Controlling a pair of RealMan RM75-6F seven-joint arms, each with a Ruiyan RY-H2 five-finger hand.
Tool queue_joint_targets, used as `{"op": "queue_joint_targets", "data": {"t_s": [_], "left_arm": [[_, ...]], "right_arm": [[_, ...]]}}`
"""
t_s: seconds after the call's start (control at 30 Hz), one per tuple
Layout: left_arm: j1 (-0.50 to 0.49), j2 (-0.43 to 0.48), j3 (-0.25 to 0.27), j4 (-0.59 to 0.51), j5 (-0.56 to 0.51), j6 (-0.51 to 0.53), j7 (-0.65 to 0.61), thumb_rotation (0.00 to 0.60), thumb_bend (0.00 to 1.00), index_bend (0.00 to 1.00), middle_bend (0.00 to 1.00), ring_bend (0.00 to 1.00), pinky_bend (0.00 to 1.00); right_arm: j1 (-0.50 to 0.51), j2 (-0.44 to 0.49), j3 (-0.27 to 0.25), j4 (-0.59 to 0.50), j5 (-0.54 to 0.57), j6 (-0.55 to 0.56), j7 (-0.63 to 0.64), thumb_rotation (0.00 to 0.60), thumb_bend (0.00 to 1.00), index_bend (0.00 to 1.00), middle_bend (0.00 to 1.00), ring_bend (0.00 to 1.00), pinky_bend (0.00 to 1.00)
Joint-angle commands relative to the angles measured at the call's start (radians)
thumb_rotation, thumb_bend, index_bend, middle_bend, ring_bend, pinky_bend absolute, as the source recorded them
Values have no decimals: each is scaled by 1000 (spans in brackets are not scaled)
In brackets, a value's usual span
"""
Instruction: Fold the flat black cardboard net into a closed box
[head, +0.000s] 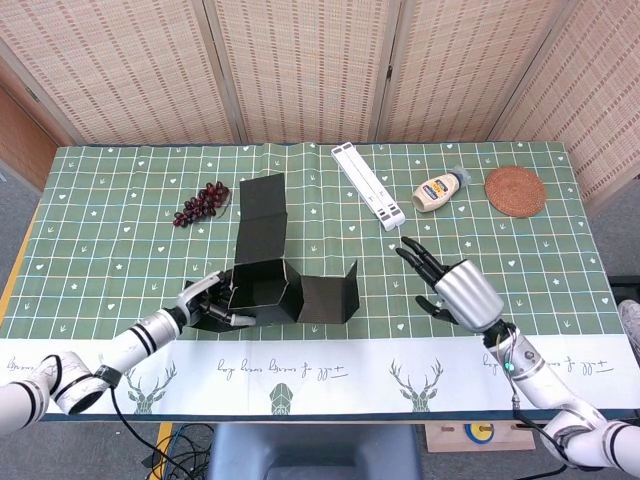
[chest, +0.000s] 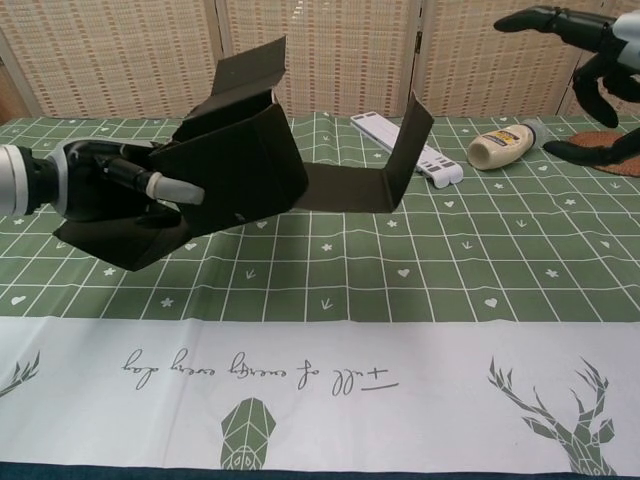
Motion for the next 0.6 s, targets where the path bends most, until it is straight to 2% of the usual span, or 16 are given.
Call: {"op": "queue_joint_targets", "data": {"t_s": [0.03,0.13,0.23,0.6], "left_arm": [[-19,32,20,-7,19,22,-50,600,96,216,181,509,835],[-32,48,28,-25,17,23,-83,600,96,215,181,509,837],[-43,61,37,-36,16,21,-88,600,96,213,181,509,838],[-64,102,66,-71,9,26,-101,600,96,207,181,509,839]], "right_arm": [[-11,-82,15,59,-24,28,-37,600,295,0,31,736,962],[-11,-172,46,98,-29,61,-73,600,178,0,27,730,962],[-5,-262,76,150,-32,91,-92,600,106,0,23,720,962],[66,-491,134,343,-77,142,-110,600,90,0,3,690,962]]}}
